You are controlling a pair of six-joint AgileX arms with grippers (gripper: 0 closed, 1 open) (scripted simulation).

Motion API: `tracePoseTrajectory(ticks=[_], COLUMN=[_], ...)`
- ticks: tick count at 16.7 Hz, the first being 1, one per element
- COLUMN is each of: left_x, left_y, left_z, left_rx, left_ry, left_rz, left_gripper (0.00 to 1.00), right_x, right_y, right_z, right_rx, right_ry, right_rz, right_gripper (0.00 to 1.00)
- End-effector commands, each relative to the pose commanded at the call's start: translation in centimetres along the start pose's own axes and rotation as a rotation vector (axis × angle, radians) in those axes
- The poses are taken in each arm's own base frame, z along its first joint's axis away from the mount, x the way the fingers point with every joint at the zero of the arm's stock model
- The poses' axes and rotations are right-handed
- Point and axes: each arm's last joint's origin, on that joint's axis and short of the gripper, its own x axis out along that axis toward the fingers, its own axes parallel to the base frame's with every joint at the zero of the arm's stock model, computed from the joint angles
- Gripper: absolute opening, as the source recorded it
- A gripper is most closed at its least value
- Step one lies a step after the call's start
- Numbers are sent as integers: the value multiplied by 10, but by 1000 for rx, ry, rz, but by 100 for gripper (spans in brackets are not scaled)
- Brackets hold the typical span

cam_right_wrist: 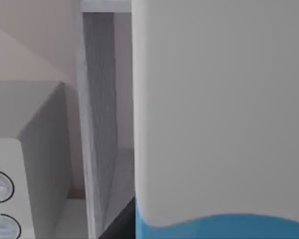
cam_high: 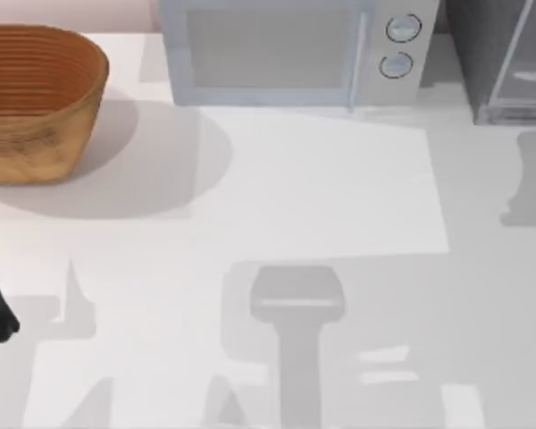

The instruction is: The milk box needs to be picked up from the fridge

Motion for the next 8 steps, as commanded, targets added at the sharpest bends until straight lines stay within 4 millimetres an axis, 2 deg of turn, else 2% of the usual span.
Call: tracePoseTrajectory(ticks=[4,8], left_x=[0,0], left_y=[0,0], left_z=[0,0], left_rx=[0,0], left_ry=[0,0], left_rz=[0,0], left_gripper=[100,100], right_x=[-61,-94], right_y=[13,19], right_z=[-24,-56], right_rx=[8,10], right_ry=[11,8], right_rz=[2,6], right_gripper=[0,0])
